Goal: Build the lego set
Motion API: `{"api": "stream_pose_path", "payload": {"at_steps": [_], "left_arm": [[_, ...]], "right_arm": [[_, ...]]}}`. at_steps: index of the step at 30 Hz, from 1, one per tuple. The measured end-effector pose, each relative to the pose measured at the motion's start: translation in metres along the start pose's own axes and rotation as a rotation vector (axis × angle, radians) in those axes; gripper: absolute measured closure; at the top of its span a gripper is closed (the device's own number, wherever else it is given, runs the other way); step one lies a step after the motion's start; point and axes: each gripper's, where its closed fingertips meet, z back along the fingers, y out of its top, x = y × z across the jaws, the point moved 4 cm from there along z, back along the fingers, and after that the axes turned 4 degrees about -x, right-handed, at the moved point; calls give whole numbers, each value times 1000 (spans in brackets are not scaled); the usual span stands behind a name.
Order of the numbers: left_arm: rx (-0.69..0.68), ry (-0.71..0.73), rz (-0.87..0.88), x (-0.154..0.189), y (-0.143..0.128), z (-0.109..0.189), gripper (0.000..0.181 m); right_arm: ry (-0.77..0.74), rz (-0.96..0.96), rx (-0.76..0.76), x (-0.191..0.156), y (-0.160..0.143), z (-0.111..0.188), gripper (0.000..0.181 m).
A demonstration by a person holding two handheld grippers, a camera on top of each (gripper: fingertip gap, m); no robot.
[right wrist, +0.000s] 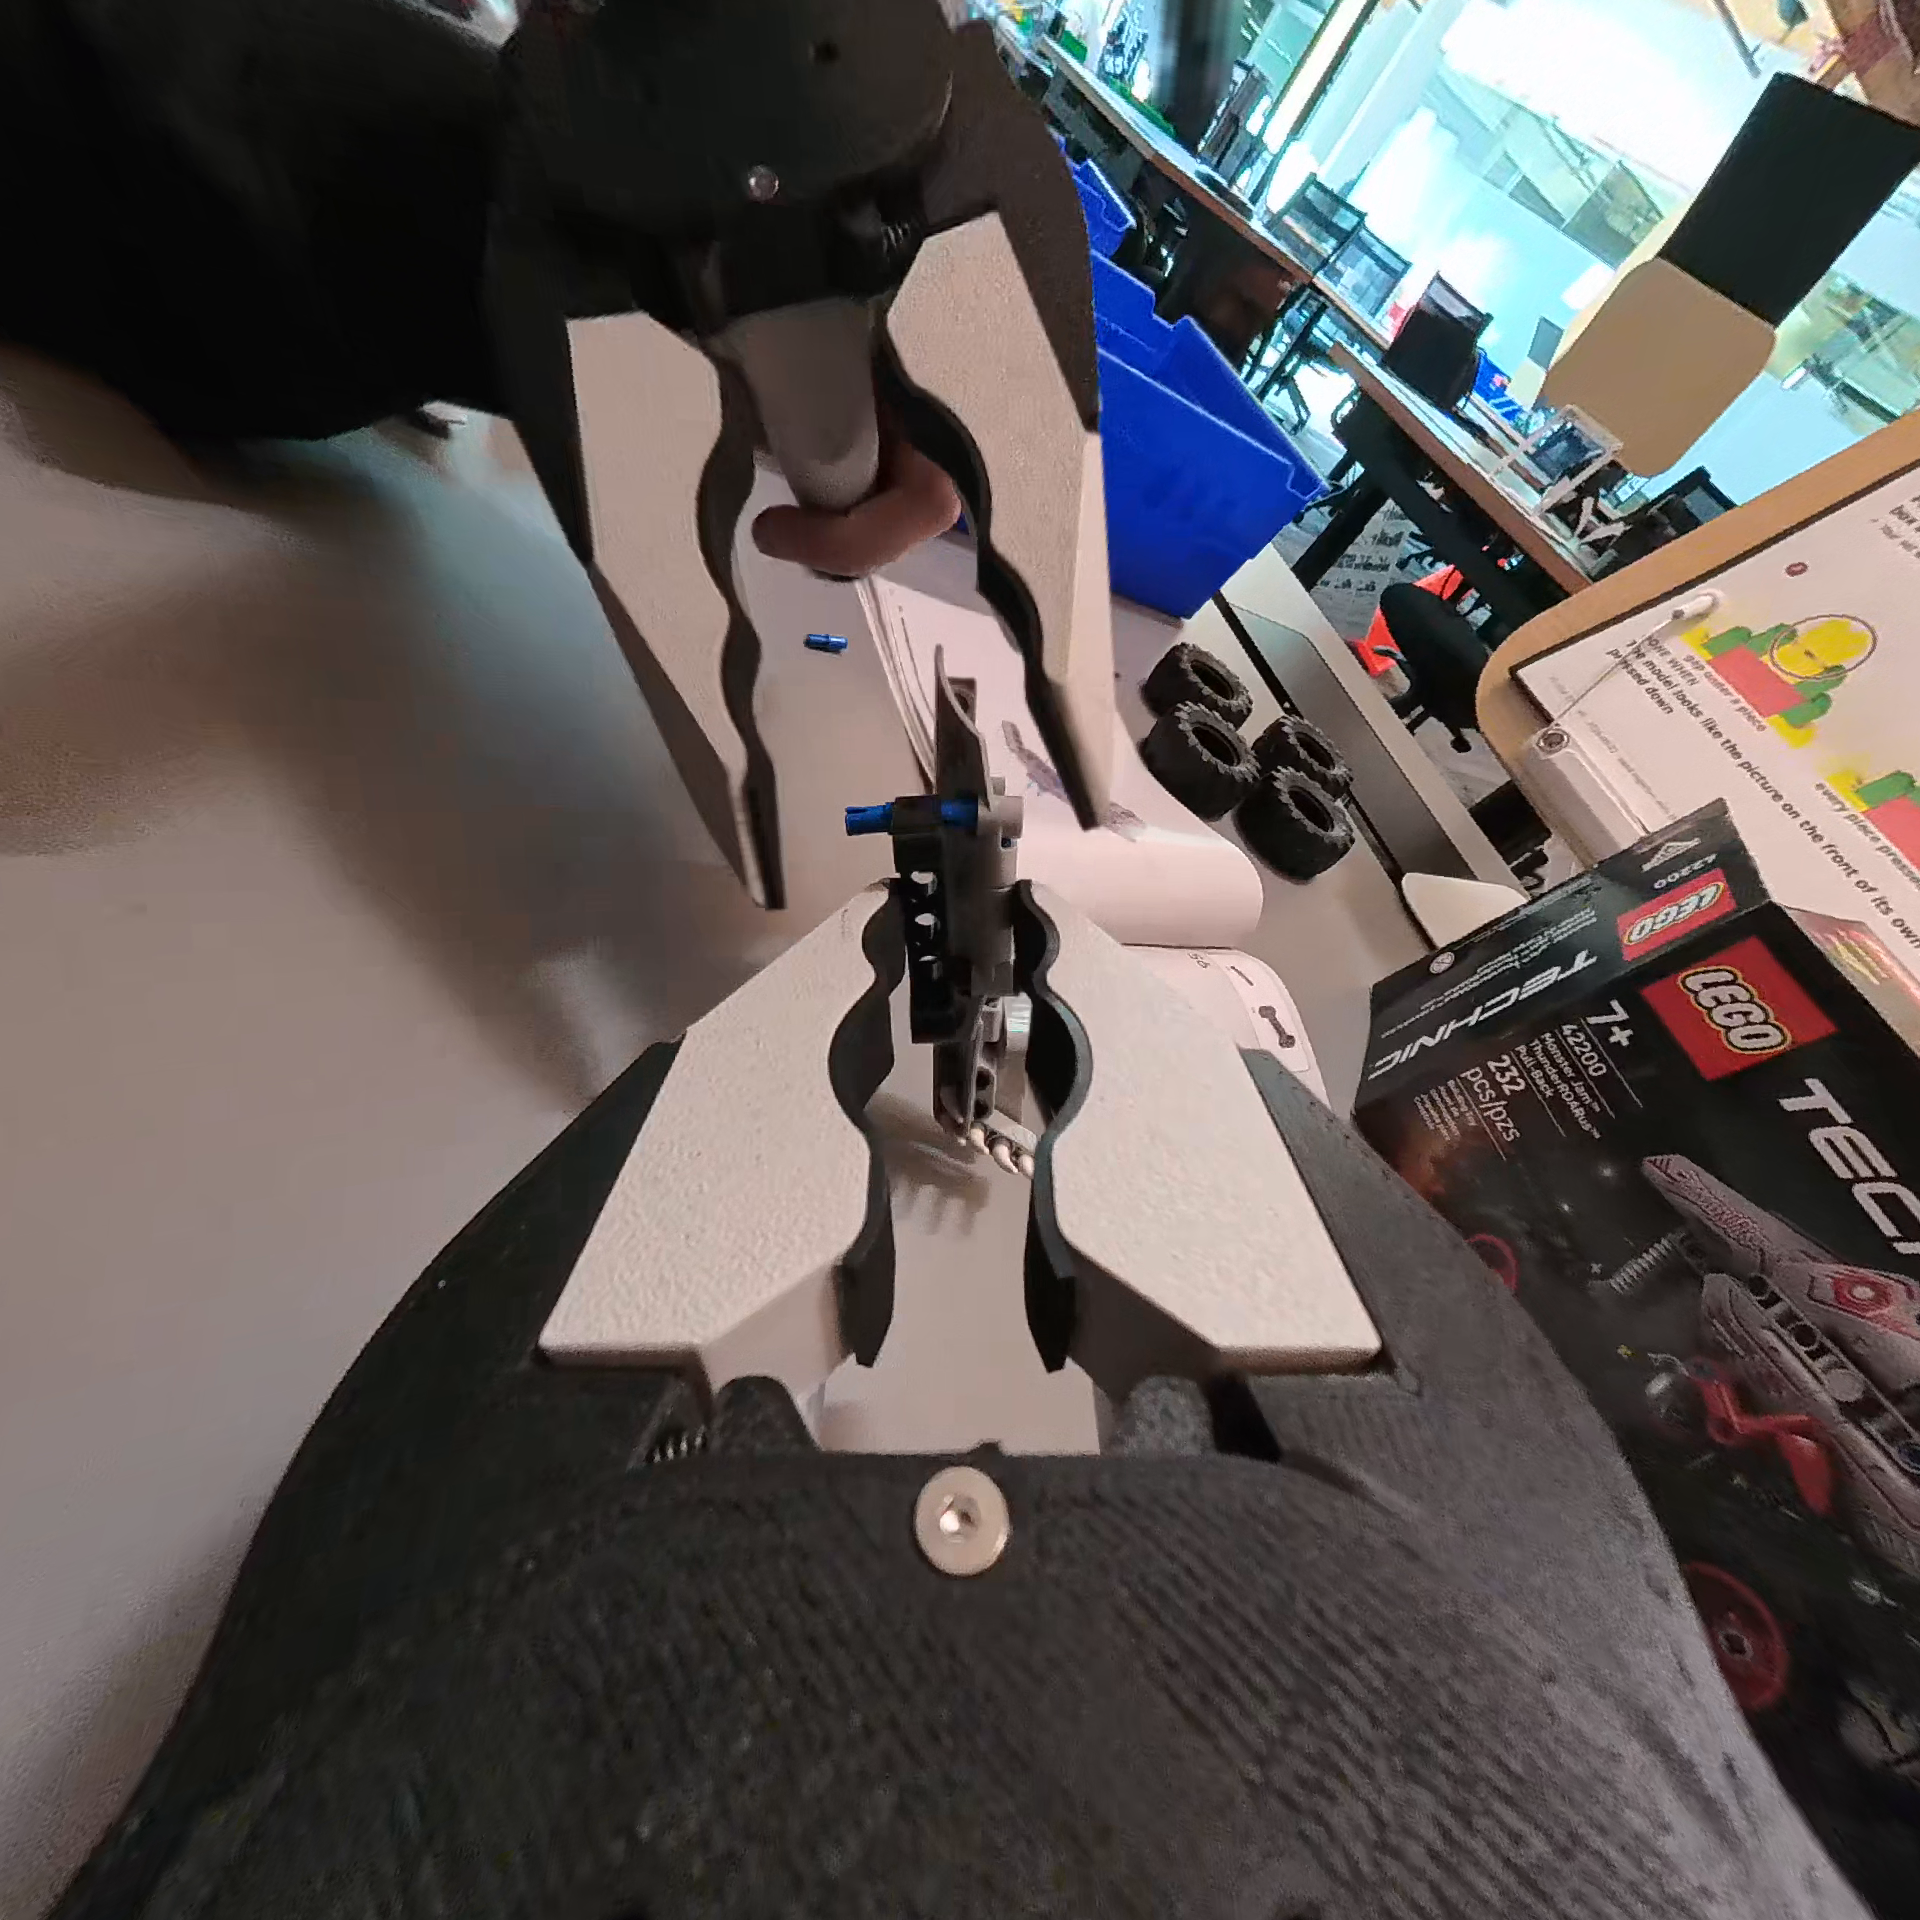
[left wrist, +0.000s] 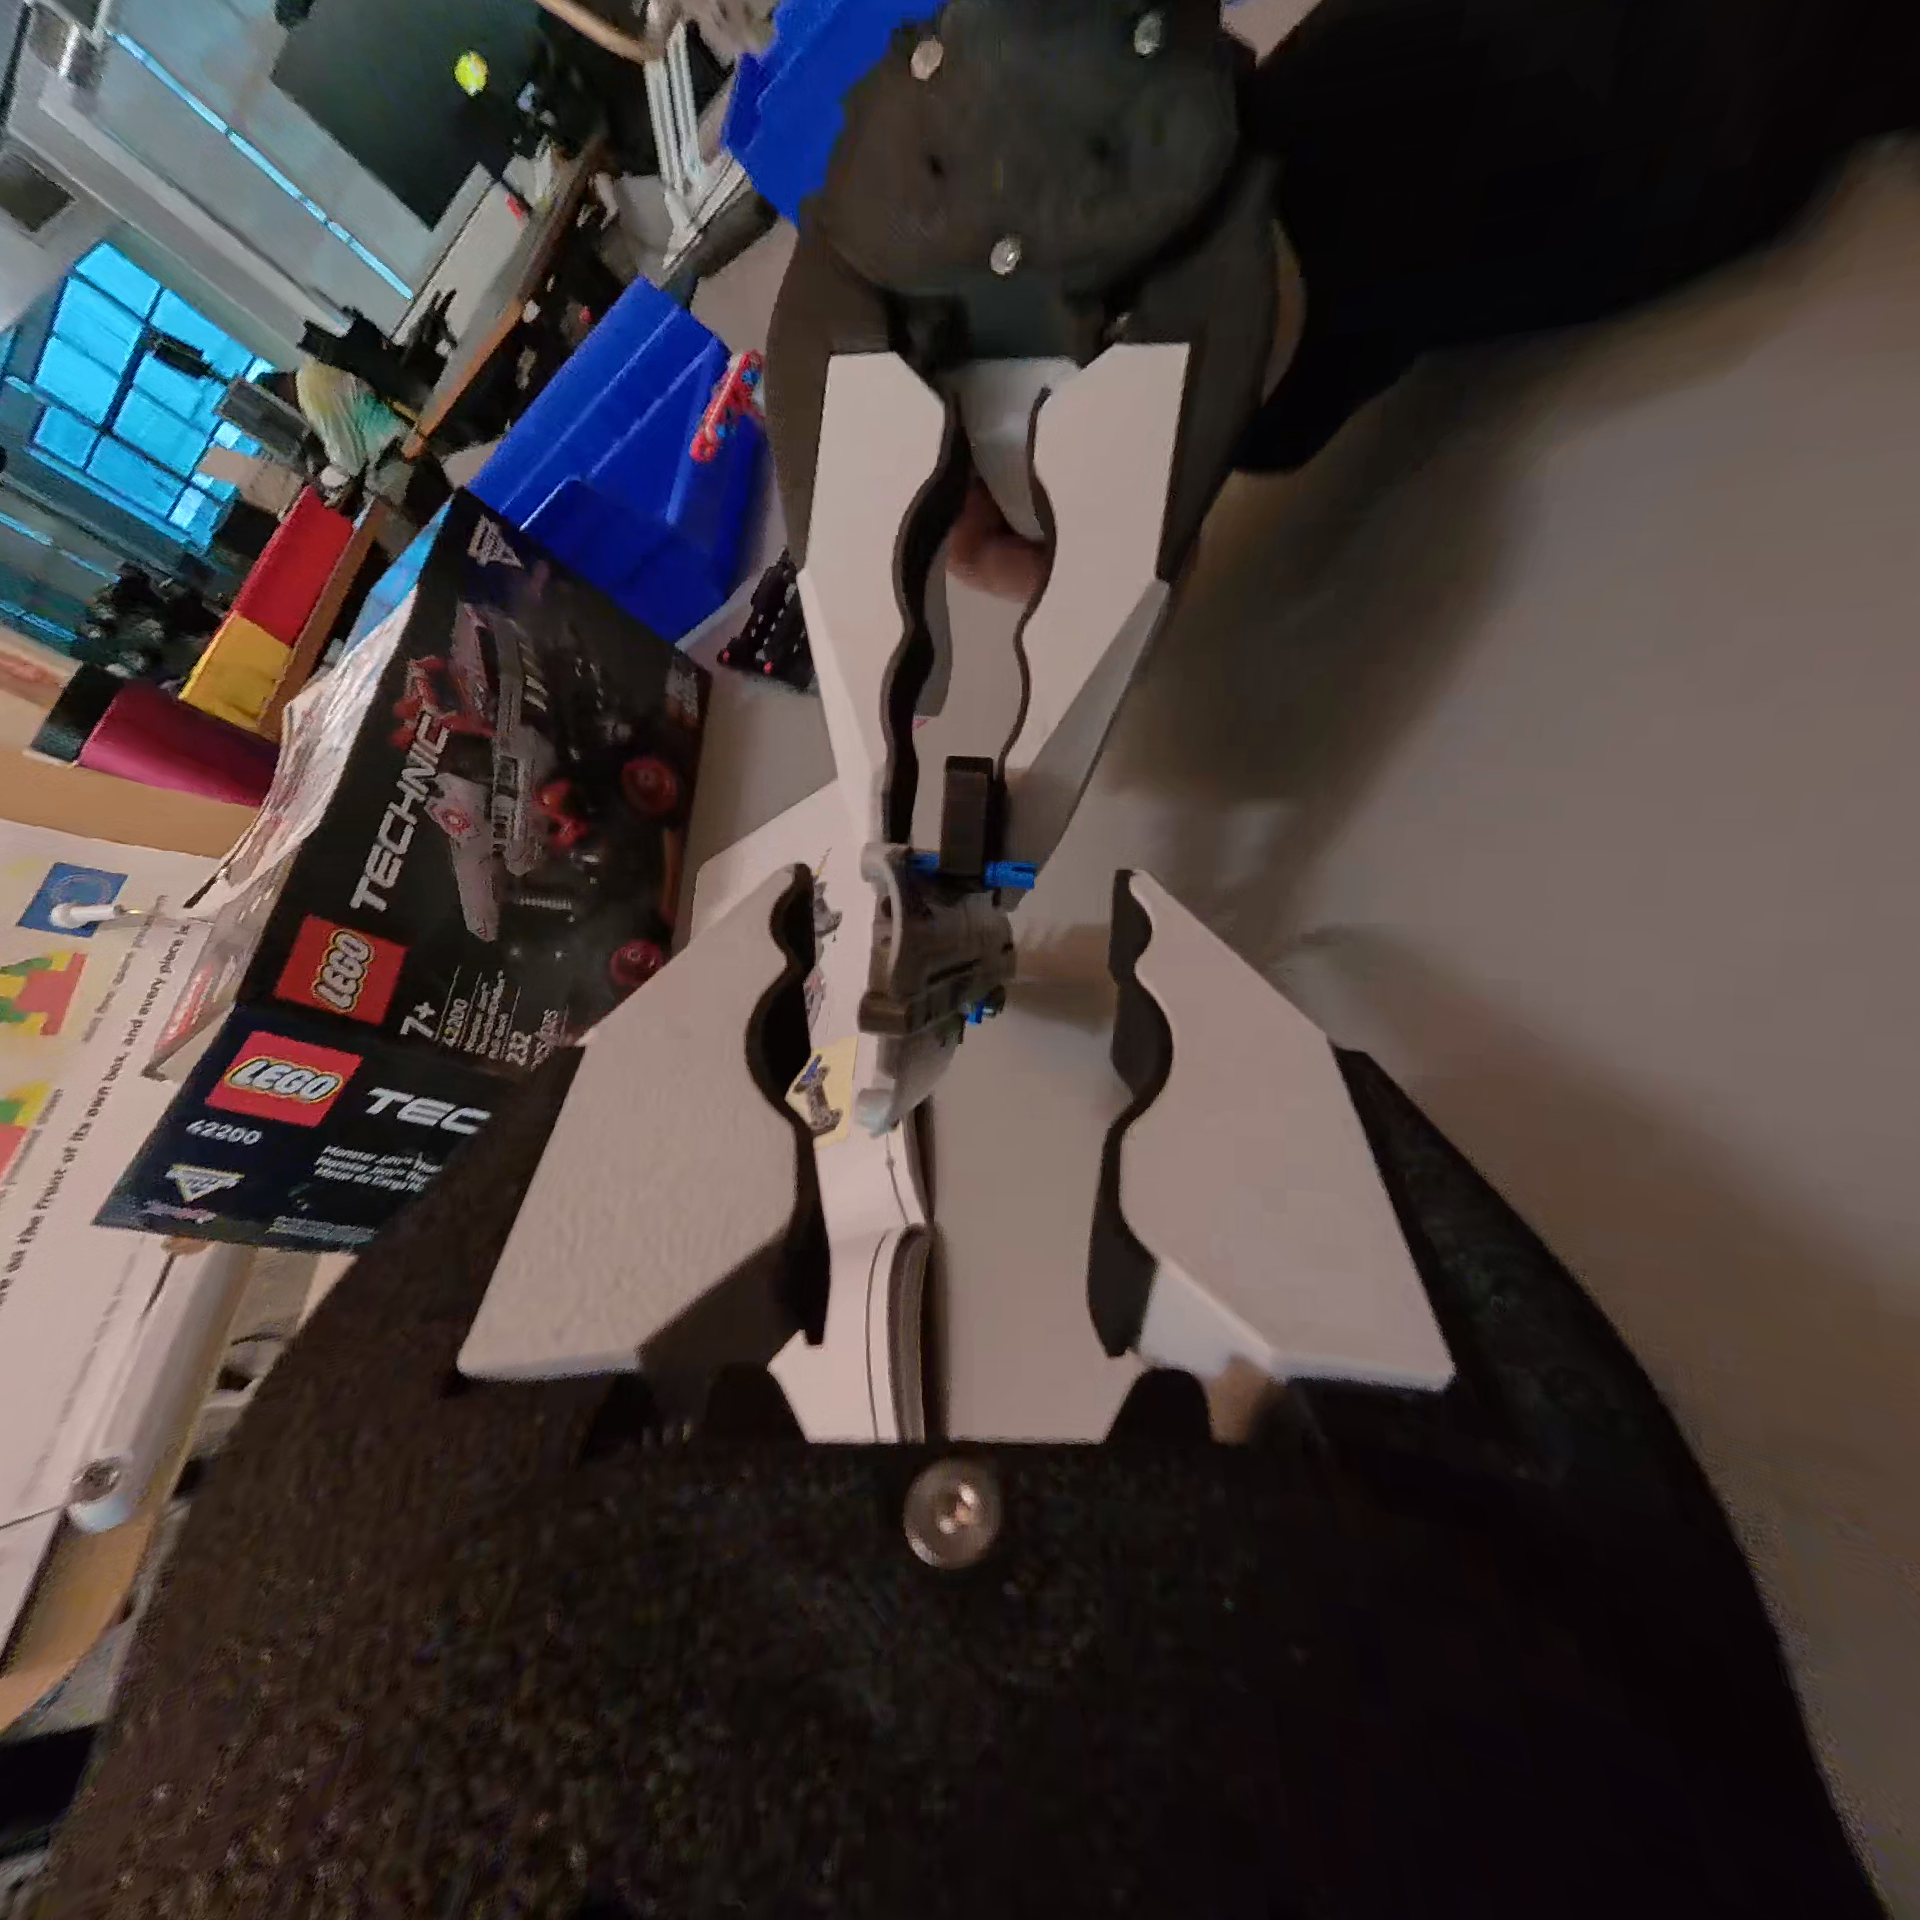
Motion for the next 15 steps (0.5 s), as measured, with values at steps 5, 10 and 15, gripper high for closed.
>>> {"api": "stream_pose_path", "payload": {"at_steps": [5,10,15], "left_arm": [[-64,29,-14,-3,-5,-3,151],[-92,97,-44,-7,-5,-3,143],[-115,97,-70,-4,-4,-5,151]], "right_arm": [[-34,32,-22,1,-1,-3,163],[-67,63,-50,3,-3,-4,163],[-107,122,-87,4,-6,-5,163]]}}
